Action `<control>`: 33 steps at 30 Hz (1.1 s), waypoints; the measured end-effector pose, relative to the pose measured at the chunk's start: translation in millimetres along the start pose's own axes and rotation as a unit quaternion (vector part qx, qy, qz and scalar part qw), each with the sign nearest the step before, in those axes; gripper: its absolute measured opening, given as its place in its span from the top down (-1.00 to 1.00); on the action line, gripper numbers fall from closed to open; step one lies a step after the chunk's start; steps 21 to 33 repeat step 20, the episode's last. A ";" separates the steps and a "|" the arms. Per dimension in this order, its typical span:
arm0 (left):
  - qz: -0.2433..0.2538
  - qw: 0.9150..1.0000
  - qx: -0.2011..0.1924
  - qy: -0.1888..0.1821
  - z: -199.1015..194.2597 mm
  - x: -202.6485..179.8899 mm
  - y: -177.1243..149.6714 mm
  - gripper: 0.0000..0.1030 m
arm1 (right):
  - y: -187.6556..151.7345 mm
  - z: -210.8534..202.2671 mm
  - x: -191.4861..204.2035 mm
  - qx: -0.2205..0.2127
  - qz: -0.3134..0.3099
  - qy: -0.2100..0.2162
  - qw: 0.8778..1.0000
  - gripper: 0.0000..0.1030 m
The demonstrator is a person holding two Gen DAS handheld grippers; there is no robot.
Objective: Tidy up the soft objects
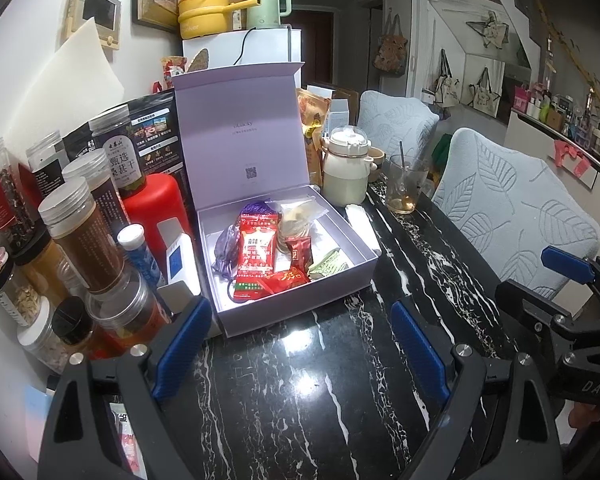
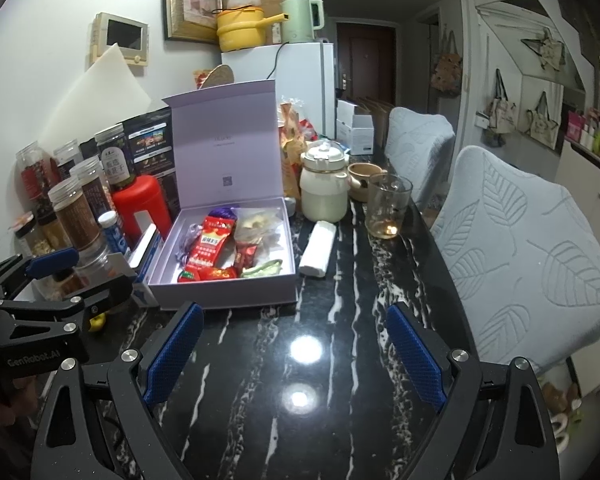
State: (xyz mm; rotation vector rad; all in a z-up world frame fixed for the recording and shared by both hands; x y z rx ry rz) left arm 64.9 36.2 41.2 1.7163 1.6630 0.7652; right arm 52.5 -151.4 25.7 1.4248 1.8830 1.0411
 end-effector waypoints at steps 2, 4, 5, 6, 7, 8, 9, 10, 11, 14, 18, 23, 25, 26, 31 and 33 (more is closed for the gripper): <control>0.002 1.000 0.002 -0.002 1.0 -1.0 -0.8 -0.79 | 0.0 0.0 -0.2 0.000 0.000 0.000 1.000 -0.82; 0.003 1.000 0.004 -0.004 2.0 -2.1 -1.2 -0.79 | -0.5 1.0 -1.2 0.001 0.000 -0.003 1.000 -0.82; 0.003 1.000 0.006 -0.003 2.6 -2.4 -1.5 -0.79 | -0.9 2.2 -1.3 0.002 0.001 -0.004 1.000 -0.82; 0.003 1.000 0.006 -0.002 3.4 -2.3 -1.9 -0.79 | -1.3 2.8 -1.9 0.003 0.002 -0.005 1.000 -0.82; 0.002 1.000 0.007 -0.001 4.0 -2.2 -2.1 -0.79 | -1.7 3.3 -2.6 0.004 0.002 -0.006 1.000 -0.82; 0.001 1.000 0.008 0.000 4.6 -2.0 -2.6 -0.79 | -2.0 3.7 -3.0 0.005 0.003 -0.007 1.000 -0.82; -0.001 1.000 0.009 0.000 5.5 -1.4 -2.7 -0.79 | -2.0 3.8 -3.3 0.005 0.004 -0.008 1.000 -0.82; -0.002 1.000 0.011 0.000 6.0 -1.0 -3.0 -0.79 | -2.0 3.9 -3.6 0.005 0.005 -0.008 1.000 -0.82; -0.003 1.000 0.012 0.000 6.6 -0.5 -3.2 -0.79 | -1.9 3.8 -3.8 0.005 0.006 -0.009 1.000 -0.82; -0.005 1.000 0.015 0.003 8.8 0.5 -4.3 -0.79 | -2.1 3.8 -4.8 0.005 0.009 -0.008 1.000 -0.82; -0.004 1.000 0.016 0.007 10.3 1.2 -5.6 -0.79 | -2.7 5.2 -6.0 0.008 0.014 -0.008 1.000 -0.83; -0.006 1.000 0.021 0.004 13.0 1.9 -6.6 -0.79 | -3.3 6.6 -6.2 0.011 0.015 -0.010 1.000 -0.83; -0.006 1.000 0.021 0.004 13.0 1.9 -6.6 -0.79 | -3.3 6.6 -6.2 0.011 0.015 -0.010 1.000 -0.83; -0.006 1.000 0.021 0.004 13.0 1.9 -6.6 -0.79 | -3.3 6.6 -6.2 0.011 0.015 -0.010 1.000 -0.83; -0.006 1.000 0.021 0.004 13.0 1.9 -6.6 -0.79 | -3.3 6.6 -6.2 0.011 0.015 -0.010 1.000 -0.83; -0.006 1.000 0.021 0.004 13.0 1.9 -6.6 -0.79 | -3.3 6.6 -6.2 0.011 0.015 -0.010 1.000 -0.83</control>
Point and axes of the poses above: each gripper's, at about its wrist camera, not at the fingertips, and z roughly the way its jaws point, x to its left, y to its top, the point moved 3 cm from there along z, roughly the way its jaws point
